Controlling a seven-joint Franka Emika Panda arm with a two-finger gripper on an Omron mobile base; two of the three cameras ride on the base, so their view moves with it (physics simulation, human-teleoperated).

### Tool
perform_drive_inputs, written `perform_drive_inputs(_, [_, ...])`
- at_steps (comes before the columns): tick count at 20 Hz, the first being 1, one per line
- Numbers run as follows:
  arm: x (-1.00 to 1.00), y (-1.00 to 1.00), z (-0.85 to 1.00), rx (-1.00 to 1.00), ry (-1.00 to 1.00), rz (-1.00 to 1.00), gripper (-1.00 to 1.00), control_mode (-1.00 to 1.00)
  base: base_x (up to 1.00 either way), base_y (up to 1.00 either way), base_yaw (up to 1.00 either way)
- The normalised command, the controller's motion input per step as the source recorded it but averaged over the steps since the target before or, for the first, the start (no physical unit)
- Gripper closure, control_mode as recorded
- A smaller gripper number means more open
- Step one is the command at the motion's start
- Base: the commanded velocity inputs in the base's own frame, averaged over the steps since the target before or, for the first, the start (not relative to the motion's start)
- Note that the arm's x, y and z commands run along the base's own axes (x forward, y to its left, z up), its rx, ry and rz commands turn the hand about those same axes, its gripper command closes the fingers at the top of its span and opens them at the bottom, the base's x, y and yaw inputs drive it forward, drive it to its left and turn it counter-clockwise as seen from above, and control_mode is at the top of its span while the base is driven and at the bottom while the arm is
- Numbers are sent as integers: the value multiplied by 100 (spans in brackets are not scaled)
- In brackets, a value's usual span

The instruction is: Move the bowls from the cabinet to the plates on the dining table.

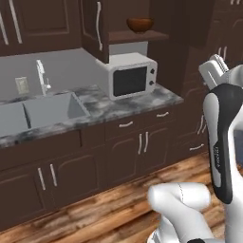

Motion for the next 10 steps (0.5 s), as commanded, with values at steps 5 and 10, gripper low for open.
perform_drive_inputs(5, [0, 0, 0, 0, 0, 0, -100, 100, 100, -38, 13])
perform_drive_inputs(10, [0, 0, 0, 0, 0, 0, -100, 100, 100, -57, 7])
